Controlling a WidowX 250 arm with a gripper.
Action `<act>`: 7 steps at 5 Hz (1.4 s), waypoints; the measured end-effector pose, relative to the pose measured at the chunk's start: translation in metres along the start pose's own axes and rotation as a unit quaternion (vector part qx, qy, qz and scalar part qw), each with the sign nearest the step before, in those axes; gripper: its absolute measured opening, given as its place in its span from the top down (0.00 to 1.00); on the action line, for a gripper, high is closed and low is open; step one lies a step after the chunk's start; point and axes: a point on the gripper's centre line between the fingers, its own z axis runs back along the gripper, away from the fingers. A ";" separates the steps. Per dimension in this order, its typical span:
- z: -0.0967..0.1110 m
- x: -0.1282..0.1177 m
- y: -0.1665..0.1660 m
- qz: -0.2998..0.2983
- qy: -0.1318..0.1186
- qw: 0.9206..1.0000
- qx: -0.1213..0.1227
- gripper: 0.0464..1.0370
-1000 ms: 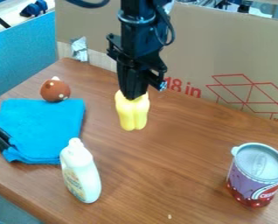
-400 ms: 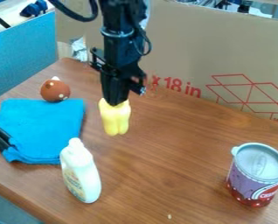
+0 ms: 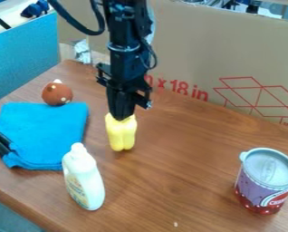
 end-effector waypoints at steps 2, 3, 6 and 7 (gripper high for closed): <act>-0.007 -0.007 0.001 0.007 0.006 1.000 -0.013 0.87; -0.004 -0.011 0.000 0.013 0.007 1.000 -0.009 0.66; 0.060 0.004 -0.044 -0.035 -0.090 0.995 0.037 0.03; 0.066 0.023 -0.087 -0.088 -0.100 0.991 0.021 0.03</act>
